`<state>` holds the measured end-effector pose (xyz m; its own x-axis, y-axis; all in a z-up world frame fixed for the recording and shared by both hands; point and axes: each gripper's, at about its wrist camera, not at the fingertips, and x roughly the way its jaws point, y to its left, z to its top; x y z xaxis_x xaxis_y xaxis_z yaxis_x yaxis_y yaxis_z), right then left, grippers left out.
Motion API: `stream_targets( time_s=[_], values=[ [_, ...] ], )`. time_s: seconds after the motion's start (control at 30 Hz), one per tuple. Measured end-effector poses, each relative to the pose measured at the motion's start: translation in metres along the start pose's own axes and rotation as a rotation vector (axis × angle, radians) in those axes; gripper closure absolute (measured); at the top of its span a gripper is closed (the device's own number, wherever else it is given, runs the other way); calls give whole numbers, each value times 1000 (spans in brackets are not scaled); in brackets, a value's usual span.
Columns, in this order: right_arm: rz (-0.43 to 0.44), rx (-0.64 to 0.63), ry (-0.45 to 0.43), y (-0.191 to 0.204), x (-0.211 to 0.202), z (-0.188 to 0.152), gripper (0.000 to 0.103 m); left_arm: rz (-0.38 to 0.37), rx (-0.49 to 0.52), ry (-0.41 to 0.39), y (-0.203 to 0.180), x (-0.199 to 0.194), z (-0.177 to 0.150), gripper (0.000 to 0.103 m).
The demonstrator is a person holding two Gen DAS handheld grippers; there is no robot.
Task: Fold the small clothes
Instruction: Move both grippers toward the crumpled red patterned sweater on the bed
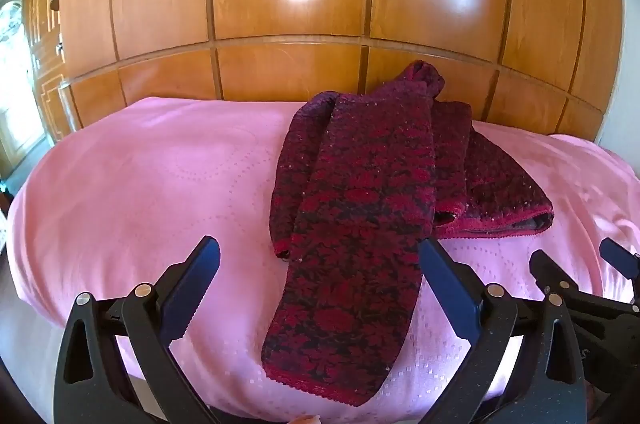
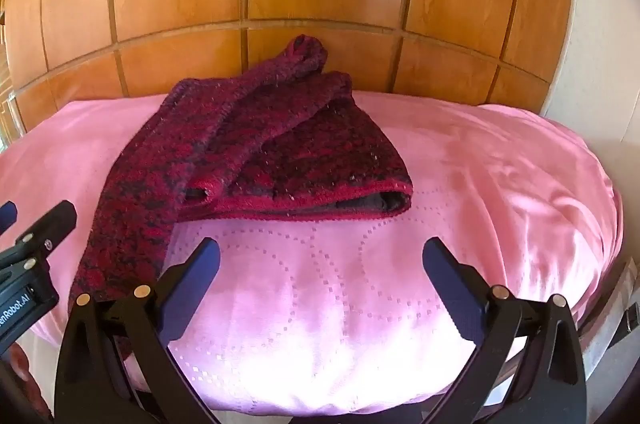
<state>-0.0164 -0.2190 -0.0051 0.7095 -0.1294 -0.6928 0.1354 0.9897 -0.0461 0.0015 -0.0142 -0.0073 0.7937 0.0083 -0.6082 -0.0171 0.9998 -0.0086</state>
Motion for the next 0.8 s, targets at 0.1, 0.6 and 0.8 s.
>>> stream_targets(
  time_s=[0.1, 0.6, 0.8],
  values=[
    [-4, 4, 11, -3, 2, -1, 2, -3, 9, 10, -2, 3, 1, 4],
    [-28, 7, 37, -6, 11, -4, 2, 1, 38, 22, -11, 11, -2, 4],
    [-31, 9, 44, -8, 13, -3, 2, 1, 52, 21, -12, 10, -4, 4]
  ],
)
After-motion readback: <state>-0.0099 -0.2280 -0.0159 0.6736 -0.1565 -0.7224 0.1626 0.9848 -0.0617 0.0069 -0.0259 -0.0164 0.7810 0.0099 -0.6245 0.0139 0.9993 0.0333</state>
